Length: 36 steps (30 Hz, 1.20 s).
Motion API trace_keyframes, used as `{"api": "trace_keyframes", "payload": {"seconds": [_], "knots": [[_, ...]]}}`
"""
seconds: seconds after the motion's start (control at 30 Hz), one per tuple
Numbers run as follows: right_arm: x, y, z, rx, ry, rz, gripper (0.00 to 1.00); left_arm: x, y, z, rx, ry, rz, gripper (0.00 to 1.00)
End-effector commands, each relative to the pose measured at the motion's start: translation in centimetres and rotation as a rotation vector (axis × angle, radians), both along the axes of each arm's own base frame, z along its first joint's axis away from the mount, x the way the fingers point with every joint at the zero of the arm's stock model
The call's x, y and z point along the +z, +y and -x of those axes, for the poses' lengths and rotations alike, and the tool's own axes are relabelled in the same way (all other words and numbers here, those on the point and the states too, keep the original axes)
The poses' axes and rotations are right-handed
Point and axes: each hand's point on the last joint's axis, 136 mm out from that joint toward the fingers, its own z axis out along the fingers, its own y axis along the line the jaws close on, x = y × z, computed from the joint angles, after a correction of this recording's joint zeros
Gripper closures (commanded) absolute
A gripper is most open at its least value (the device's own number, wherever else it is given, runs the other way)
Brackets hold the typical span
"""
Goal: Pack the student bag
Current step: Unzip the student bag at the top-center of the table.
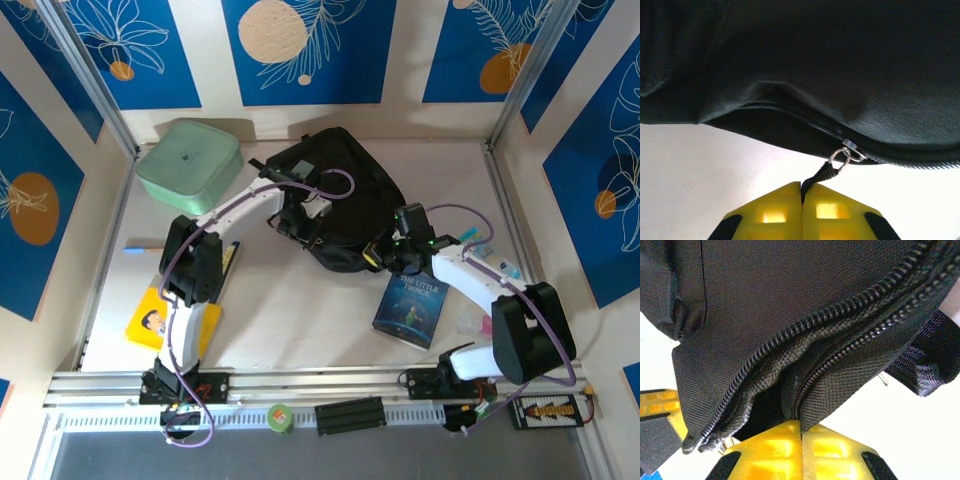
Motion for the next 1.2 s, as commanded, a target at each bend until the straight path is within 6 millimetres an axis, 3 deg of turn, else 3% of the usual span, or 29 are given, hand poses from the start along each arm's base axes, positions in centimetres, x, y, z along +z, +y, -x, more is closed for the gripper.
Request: {"api": "trace_keyframes", "payload": {"seconds": [0.0,0.2,0.3,0.5,0.67,0.77,0.93,1.0,1.07,1.17], "knots": [[-1.0,-1.9,1.1,-0.022,0.035,0.076,1.0,-0.5,3.5,-2.0,0.086,-0.033,-0.093,1.0],[-0.6,-1.4,1.0,-0.001,0.018,0.063,1.0,-0.9,4.7,-3.7,0.135,-0.048,-0.092,1.0],[-0.4,-0.8,1.0,0.016,0.006,0.048,1.0,-0.7,4.1,-4.0,0.136,-0.051,-0.05,1.0],[0.8,2.4,0.2,0.117,-0.044,-0.036,1.0,0.3,4.1,-4.4,0.162,-0.087,-0.027,0.99],[2.1,6.3,-1.6,0.193,-0.081,-0.086,1.0,2.8,5.8,-4.6,0.241,-0.131,-0.004,0.63],[2.5,8.9,-3.0,0.234,-0.109,-0.091,1.0,5.2,7.4,-4.3,0.311,-0.177,0.024,0.5],[2.0,12.1,-5.0,0.299,-0.126,-0.071,0.99,8.1,10.4,-3.6,0.449,-0.249,0.077,0.36],[1.5,12.9,-5.6,0.318,-0.114,-0.063,0.94,8.9,11.7,-3.4,0.505,-0.281,0.089,0.32],[1.5,13.3,-5.7,0.344,-0.108,-0.048,0.81,8.8,13.4,-3.0,0.57,-0.301,0.078,0.27],[2.8,13.6,-4.9,0.428,-0.148,-0.006,0.59,7.2,16.8,-1.9,0.703,-0.299,0.052,0.2]]}}
